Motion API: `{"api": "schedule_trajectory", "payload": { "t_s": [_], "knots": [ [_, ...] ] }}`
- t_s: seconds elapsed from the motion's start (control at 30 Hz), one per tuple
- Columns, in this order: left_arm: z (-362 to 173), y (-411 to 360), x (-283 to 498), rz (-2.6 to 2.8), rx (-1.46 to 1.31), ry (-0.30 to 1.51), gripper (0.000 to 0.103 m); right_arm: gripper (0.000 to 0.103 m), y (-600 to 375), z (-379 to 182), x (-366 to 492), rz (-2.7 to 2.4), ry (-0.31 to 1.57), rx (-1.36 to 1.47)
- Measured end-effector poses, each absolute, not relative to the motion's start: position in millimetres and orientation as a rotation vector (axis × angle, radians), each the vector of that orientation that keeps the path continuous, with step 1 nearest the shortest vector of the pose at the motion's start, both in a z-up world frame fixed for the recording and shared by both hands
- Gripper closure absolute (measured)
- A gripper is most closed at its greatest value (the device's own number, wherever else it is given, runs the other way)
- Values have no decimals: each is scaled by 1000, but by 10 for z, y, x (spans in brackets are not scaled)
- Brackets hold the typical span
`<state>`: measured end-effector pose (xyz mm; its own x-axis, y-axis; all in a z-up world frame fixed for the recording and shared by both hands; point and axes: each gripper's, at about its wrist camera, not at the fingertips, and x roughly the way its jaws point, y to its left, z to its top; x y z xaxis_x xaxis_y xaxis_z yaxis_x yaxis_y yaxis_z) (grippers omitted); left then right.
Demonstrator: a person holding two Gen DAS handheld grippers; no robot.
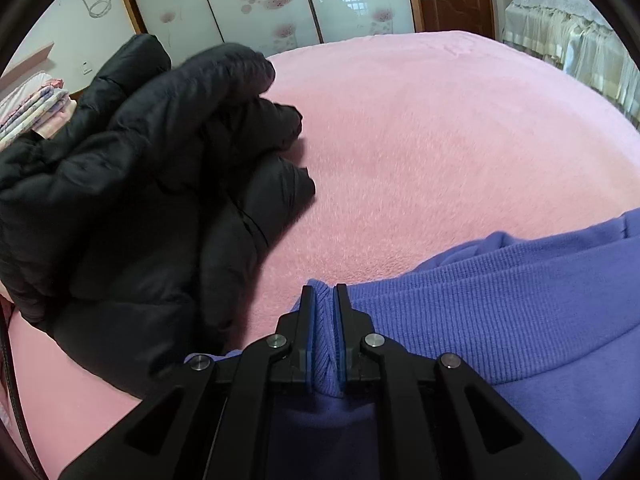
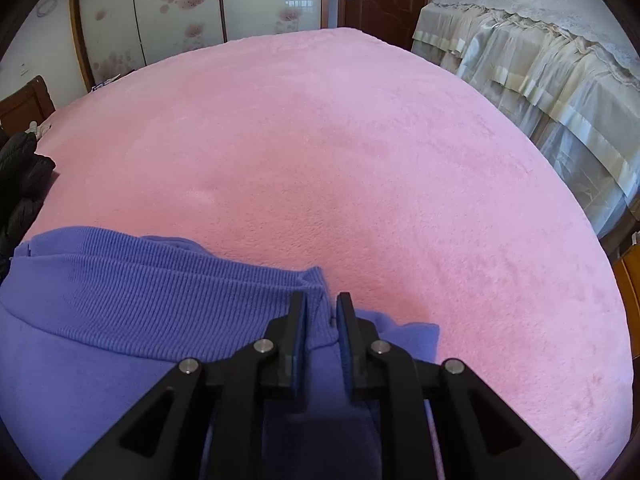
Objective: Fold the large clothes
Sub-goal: 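Grasp the ribbed hoodie edge with both tools and flip the folded bundle over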
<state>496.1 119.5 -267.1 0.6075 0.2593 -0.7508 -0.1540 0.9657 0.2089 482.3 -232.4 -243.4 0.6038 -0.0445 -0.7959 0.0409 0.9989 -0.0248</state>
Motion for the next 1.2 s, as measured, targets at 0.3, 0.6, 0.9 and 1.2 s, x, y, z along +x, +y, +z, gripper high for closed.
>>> {"api": "schedule_trajectory", "payload": {
  "t_s": [0.3,0.6,0.9,1.2],
  "knots": [
    [-2447,1157,4800,212,124,850,73,73,-2265,-2233,4718,-54,926,4],
    [-1598,1232,4107,150,33,778,21,71,-2183,-1442,4149,11,911,222],
    [-633,1165,3071,62,-38,629,5,66,-1824,-679,3315,55,790,312],
    [-145,1068,2393,38,-115,597,4,66,-1349,-292,2818,198,723,167]
  ]
}}
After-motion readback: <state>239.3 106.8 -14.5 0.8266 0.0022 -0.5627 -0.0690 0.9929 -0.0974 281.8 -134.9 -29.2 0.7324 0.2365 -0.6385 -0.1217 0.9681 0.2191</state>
